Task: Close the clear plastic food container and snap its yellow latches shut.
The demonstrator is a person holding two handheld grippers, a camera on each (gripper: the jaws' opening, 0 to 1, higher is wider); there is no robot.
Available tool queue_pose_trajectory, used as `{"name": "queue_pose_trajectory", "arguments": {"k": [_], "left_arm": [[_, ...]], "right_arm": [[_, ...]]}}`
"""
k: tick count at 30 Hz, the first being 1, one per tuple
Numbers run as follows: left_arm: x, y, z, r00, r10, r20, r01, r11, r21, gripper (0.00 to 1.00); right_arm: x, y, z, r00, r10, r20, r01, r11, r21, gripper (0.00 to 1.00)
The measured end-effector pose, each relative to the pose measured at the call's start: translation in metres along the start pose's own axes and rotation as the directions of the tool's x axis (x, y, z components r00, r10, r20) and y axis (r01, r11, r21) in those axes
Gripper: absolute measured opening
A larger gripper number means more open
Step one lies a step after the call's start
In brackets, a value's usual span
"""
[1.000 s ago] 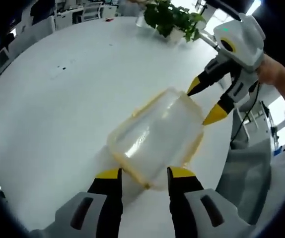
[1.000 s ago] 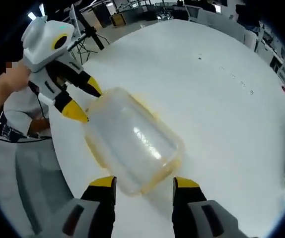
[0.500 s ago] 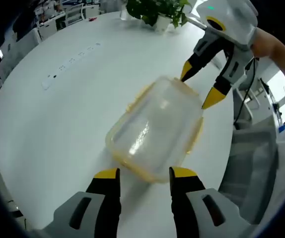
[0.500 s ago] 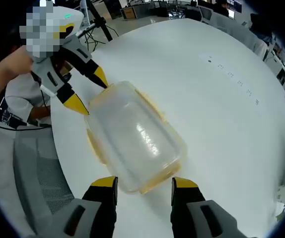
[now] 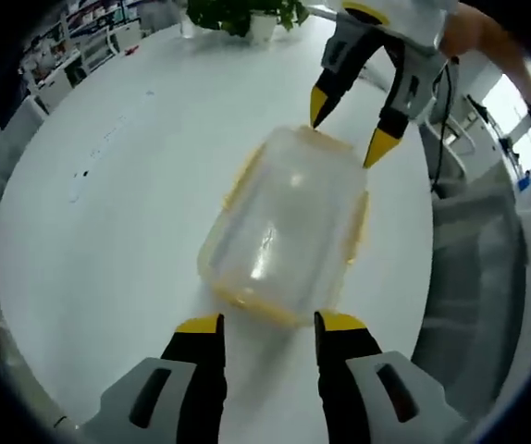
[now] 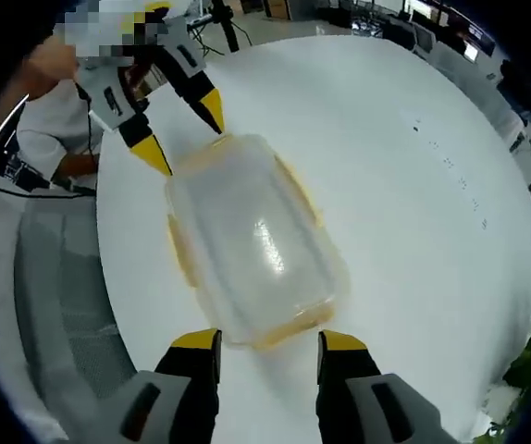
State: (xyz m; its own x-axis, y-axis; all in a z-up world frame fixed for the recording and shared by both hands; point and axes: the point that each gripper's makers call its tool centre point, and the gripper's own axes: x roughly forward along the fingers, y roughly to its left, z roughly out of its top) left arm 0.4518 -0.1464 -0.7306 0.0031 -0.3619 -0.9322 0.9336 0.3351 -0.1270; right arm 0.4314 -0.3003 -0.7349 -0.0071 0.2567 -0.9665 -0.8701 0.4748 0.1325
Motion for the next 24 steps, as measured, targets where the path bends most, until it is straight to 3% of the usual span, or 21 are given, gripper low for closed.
{"name": "queue_pose_trajectory", "arguments": {"k": [7,13,17,24], "left_arm": [[0.0,0.0,0.0,1.0,0.008,-0.021,-0.006,0.996,0.085,0.36],[-0.004,-0.001,0.007,1.0,0.003,-0.013,-0.002,0.995,0.099,0.35],[-0.005,-0.002,0.011,1.0,0.001,-0.02,0.003,0.978,0.209,0.35],[-0.006,0.002,0.015,1.0,0.017,-0.023,-0.011,0.973,0.231,0.35]], "right_arm": [[-0.002,0.0,0.002,1.0,-0.01,-0.015,0.009,0.998,-0.058,0.39],[0.0,-0.001,0.002,0.999,-0.017,-0.039,0.013,0.994,-0.106,0.4],[-0.001,0.0,0.002,0.999,-0.016,-0.049,0.009,0.991,-0.134,0.39],[-0.002,-0.002,0.002,0.999,-0.021,-0.05,0.012,0.986,-0.168,0.38]]}}
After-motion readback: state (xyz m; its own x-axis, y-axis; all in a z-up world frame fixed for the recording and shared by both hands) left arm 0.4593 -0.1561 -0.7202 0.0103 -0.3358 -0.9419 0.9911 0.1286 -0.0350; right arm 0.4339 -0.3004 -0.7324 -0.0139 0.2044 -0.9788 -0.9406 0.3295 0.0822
